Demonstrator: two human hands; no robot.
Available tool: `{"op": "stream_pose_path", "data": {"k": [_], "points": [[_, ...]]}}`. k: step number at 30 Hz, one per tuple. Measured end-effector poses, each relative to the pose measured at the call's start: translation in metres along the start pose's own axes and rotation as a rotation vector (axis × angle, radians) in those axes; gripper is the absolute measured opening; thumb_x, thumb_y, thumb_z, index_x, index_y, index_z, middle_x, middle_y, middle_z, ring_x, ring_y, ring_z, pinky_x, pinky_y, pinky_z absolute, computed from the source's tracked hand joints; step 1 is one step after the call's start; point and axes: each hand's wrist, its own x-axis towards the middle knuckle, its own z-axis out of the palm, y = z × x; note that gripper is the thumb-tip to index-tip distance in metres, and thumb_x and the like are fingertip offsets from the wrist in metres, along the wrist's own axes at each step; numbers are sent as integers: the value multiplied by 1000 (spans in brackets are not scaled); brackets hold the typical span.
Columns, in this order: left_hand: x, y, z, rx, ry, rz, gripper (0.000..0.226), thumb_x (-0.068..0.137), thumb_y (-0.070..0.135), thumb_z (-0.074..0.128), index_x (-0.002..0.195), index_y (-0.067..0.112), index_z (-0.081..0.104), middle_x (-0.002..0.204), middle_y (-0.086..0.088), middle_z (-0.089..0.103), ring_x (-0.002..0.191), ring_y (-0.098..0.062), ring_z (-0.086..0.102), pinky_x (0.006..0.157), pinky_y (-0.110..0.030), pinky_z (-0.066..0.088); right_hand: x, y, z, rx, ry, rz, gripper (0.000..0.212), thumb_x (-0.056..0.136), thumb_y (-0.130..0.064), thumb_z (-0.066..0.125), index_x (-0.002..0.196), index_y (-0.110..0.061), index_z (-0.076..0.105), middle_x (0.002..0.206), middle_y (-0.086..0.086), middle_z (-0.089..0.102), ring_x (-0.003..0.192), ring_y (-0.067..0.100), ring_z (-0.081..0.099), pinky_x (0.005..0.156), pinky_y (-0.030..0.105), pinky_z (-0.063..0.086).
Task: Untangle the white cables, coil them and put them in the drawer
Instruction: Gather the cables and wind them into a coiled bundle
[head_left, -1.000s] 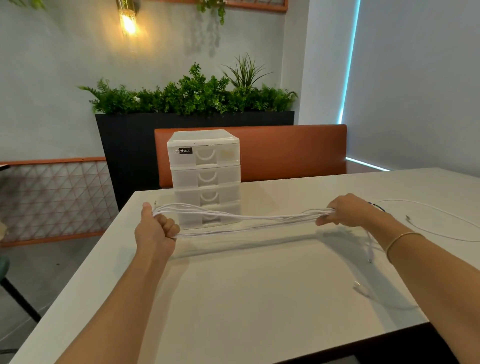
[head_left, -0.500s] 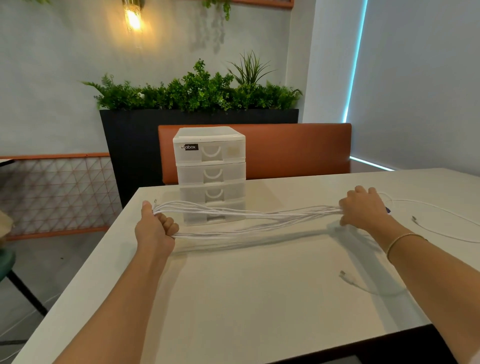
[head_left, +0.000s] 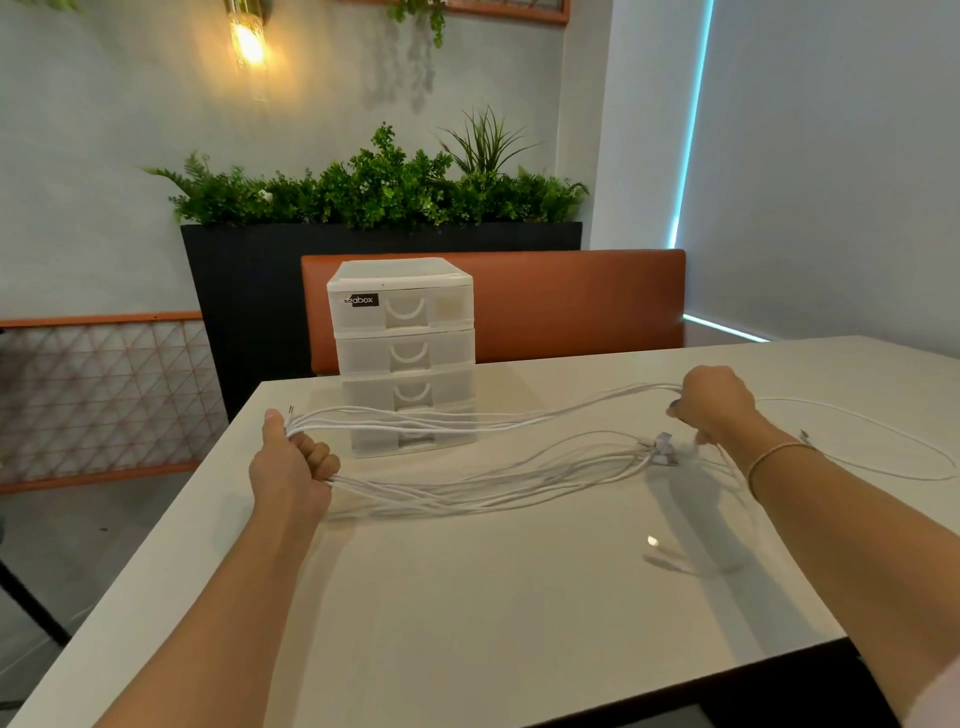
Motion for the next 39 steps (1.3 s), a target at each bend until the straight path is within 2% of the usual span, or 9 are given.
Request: {"op": "stream_pose_path", "data": {"k": [9,12,16,20,22,25,29,35,39], "points": [[-2,-2,3,1,-26,-12,53,97,44,42,55,17,23,37,6,21,31,-8,17,33,-17,14,8,-9,-7,-100,152,-159,26,91,-13,56,114,-2,59,125,17,49,103,30,55,82,31,44],[-4,-2,3,-7,-40,-14,54,97,44,41,55,18,19,36,7,20,31,-8,16,32,-17,13,-2,-12,-6,-216,-11,-188,47,89,-19,58,133,-8,42,144,18,27,120,36,47,101,42,38],[-7,-3,6,-8,-68,-9,53,98,42,40,56,18,18,35,7,19,30,-7,15,32,-16,13,-30,-36,-6,-374,-229,-89,89,81,-18,69,148,-10,11,153,27,0,129,43,40,106,49,35],[-10,-2,8,5,-76,-13,54,98,43,40,55,18,21,36,6,20,31,-8,16,33,-17,15,-78,-99,-20,-301,4,-357,45,87,-17,55,130,-10,43,129,14,50,114,31,54,85,34,46],[-12,-2,9,10,-75,-8,51,98,42,41,56,18,26,37,6,20,31,-8,15,33,-17,15,-106,-134,-22,-91,41,-520,36,92,-20,51,127,-14,48,126,8,55,113,27,55,83,32,43],[-16,0,11,16,-83,5,48,98,41,41,58,19,29,37,7,19,31,-8,15,34,-17,14,-145,-181,-14,352,-214,-802,45,91,-31,58,133,-20,49,136,1,52,125,21,47,99,28,36],[-20,0,11,32,-78,17,46,98,39,42,58,17,32,37,6,20,31,-8,15,33,-16,15,-166,-219,4,684,-363,-806,34,88,-18,63,121,-13,54,122,3,59,112,18,54,92,25,40],[-17,3,9,13,-55,8,47,98,40,43,59,17,30,36,6,21,30,-8,17,33,-16,16,-160,-212,12,780,-388,-867,30,94,-12,52,122,-10,62,98,4,66,55,-10,51,62,7,39],[-19,3,11,63,-36,5,46,97,40,44,60,16,32,35,6,21,29,-8,18,33,-16,18,-143,-185,8,549,-418,-932,25,94,-14,54,114,-10,68,99,5,72,81,-3,60,70,10,37]]}}
